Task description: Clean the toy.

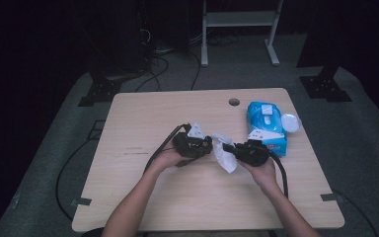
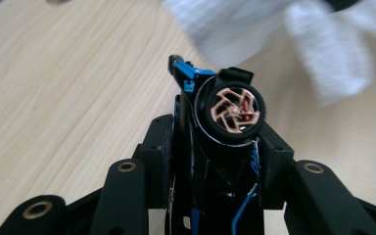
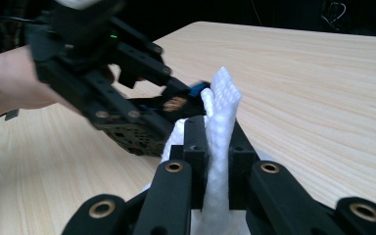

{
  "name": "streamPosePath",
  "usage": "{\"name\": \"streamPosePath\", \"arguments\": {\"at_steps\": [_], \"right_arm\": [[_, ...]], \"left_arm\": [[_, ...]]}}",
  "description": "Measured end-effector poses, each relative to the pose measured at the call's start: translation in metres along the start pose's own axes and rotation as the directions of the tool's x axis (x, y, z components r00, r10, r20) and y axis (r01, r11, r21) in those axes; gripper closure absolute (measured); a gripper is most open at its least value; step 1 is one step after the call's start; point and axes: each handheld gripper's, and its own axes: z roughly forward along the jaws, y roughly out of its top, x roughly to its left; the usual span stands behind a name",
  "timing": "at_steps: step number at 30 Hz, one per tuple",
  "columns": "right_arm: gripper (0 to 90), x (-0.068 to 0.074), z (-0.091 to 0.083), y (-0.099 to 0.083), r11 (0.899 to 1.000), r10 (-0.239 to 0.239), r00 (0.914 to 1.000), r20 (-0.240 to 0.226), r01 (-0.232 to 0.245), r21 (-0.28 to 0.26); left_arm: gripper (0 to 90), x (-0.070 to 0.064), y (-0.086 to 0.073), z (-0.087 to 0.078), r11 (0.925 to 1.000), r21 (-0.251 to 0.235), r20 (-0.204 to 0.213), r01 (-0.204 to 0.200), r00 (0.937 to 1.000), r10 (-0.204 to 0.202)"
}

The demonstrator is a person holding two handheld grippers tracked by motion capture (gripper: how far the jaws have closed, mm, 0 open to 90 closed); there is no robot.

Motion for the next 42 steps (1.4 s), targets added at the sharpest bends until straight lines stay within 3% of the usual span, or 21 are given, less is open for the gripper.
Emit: {"name": "streamPosePath", "arguments": {"at_steps": [2, 4, 8, 13, 16, 17, 18, 21, 22, 23, 24, 25, 26, 27, 29, 33, 42], "right_arm": [[82.4, 0.000, 0.000, 0.000, 1.000, 0.002, 1.0000, -0.003, -0.002, -0.002], [82.4, 0.000, 0.001, 0.000, 1.000, -0.003, 1.0000, -0.005, 0.003, -0.002], [82.4, 0.000, 0.002, -0.001, 1.000, 0.000, 1.0000, -0.007, 0.000, 0.006], [82.4, 0.000, 0.001, -0.002, 1.000, 0.001, 1.0000, -0.006, -0.001, 0.010], [82.3, -0.001, 0.001, -0.002, 1.000, 0.004, 1.0000, -0.004, -0.004, 0.010], [82.4, -0.002, 0.001, -0.002, 1.000, 0.005, 1.0000, -0.003, -0.005, 0.010], [82.4, -0.002, 0.001, -0.002, 1.000, 0.005, 1.0000, -0.003, -0.005, 0.010], [82.3, -0.001, 0.001, -0.002, 1.000, 0.002, 1.0000, -0.003, -0.002, 0.011], [82.4, -0.001, 0.002, -0.002, 1.000, 0.001, 1.0000, -0.002, -0.001, 0.014], [82.3, -0.001, 0.002, -0.002, 1.000, 0.001, 1.0000, -0.002, -0.001, 0.015], [82.3, 0.000, 0.003, -0.002, 1.000, -0.003, 1.0000, -0.003, 0.003, 0.016], [82.3, 0.000, 0.003, -0.002, 1.000, -0.003, 1.0000, -0.003, 0.003, 0.016], [82.3, 0.000, 0.003, -0.002, 1.000, -0.005, 1.0000, -0.003, 0.005, 0.017], [82.3, 0.001, 0.003, -0.001, 1.000, -0.008, 1.0000, -0.001, 0.008, 0.019], [82.4, 0.001, 0.003, -0.001, 1.000, -0.010, 0.9999, -0.001, 0.011, 0.021], [82.3, -0.001, 0.001, -0.001, 0.999, -0.018, 0.9998, 0.001, 0.018, 0.027], [82.3, -0.003, -0.005, -0.001, 0.999, -0.021, 0.9997, 0.013, 0.020, 0.032]], "left_arm": [[59.8, 0.003, 0.002, 0.003, 0.9996, -0.008, 0.004, 0.029, 0.9996, -0.029], [59.7, 0.005, 0.005, 0.001, 0.9997, 0.003, -0.003, 0.025, 0.9997, -0.025], [56.0, 0.006, 0.006, -0.002, 0.9997, 0.004, 0.033, 0.026, 0.9991, -0.026], [51.2, 0.018, -0.007, -0.020, 0.9900, -0.080, 0.096, 0.116, 0.9894, -0.108], [48.4, 0.027, -0.019, -0.031, 0.9739, -0.130, 0.132, 0.186, 0.9769, -0.169], [47.7, 0.032, -0.026, -0.036, 0.9597, -0.156, 0.150, 0.234, 0.9659, -0.211], [46.7, 0.032, -0.026, -0.036, 0.9597, -0.156, 0.150, 0.234, 0.9659, -0.211], [45.5, 0.039, -0.039, -0.041, 0.9358, -0.180, 0.173, 0.303, 0.9463, -0.273], [43.3, 0.042, -0.044, -0.041, 0.9296, -0.167, 0.171, 0.328, 0.9383, -0.300], [42.1, 0.042, -0.044, -0.041, 0.9296, -0.167, 0.171, 0.328, 0.9383, -0.300], [40.1, 0.045, -0.049, -0.038, 0.9247, -0.136, 0.177, 0.355, 0.9271, -0.330], [39.9, 0.045, -0.049, -0.038, 0.9247, -0.136, 0.177, 0.355, 0.9271, -0.330], [39.9, 0.045, -0.053, -0.036, 0.9168, -0.141, 0.193, 0.374, 0.9187, -0.345], [39.3, 0.045, -0.054, -0.036, 0.9135, -0.144, 0.203, 0.380, 0.9148, -0.349], [38.0, 0.044, -0.055, -0.034, 0.9099, -0.150, 0.211, 0.387, 0.9117, -0.353], [37.9, 0.039, -0.055, -0.034, 0.9116, -0.174, 0.193, 0.372, 0.9206, -0.339], [38.2, 0.024, -0.049, -0.036, 0.9383, -0.187, 0.153, 0.291, 0.9522, -0.264]]}}
